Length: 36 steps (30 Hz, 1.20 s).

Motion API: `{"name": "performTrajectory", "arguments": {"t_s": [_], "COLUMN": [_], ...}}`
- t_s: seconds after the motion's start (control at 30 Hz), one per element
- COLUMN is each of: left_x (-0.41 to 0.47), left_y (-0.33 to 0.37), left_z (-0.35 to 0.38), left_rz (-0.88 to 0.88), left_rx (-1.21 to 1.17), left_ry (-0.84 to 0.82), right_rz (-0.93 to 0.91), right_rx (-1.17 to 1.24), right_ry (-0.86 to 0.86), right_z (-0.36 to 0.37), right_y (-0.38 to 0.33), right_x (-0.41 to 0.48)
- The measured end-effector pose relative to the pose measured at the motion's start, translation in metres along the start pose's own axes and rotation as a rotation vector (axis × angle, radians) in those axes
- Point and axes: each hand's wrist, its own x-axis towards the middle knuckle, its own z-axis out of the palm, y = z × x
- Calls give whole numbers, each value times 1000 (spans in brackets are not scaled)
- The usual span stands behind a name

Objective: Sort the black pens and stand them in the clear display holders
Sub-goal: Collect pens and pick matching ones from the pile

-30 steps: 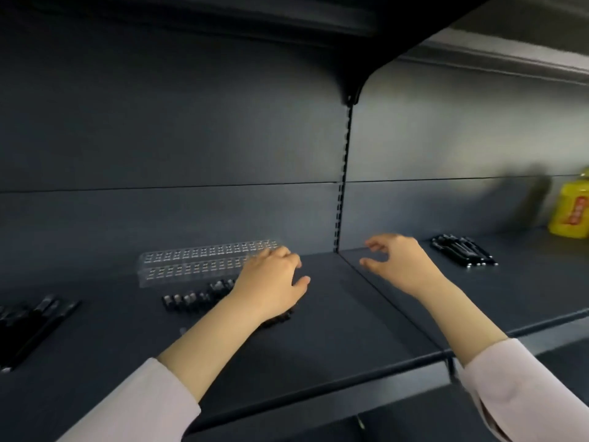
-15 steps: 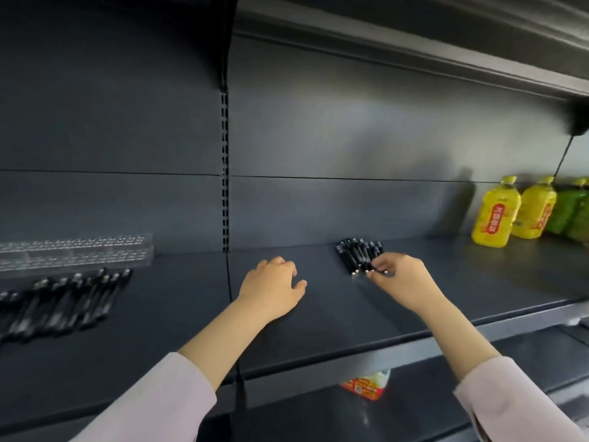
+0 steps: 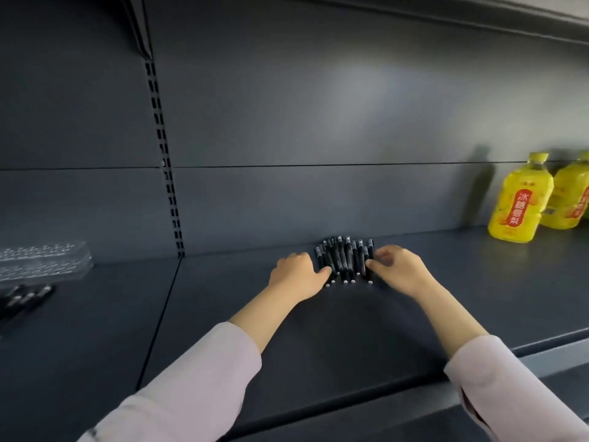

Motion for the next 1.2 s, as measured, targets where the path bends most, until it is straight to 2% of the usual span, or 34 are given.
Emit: {"name": "performTrajectory", "arguments": {"t_s": [0.17, 0.33, 0.53, 0.73, 1.03, 1.2], "left_x": [31, 50, 68, 72, 71, 72], "left_y": [31, 60, 71, 79, 87, 90], "left_z": [20, 31, 30, 25, 23, 28], "left_rz": [-86, -223, -418, -443, -441, -423], "left_rx": [-110, -179, -242, -334, -378, -375], "left_ry": [12, 77, 58, -9, -13, 16], "right_rz": [-8, -7, -56, -26, 9, 11], "right_rx": [38, 175, 140, 246, 472, 502], "right_ry": [-63, -152, -212, -267, -320, -338], "right_z": [4, 7, 12, 18, 21, 21], "right_y": [15, 23, 29, 33, 36, 35], "right_x": [36, 75, 100, 109, 111, 111]}}
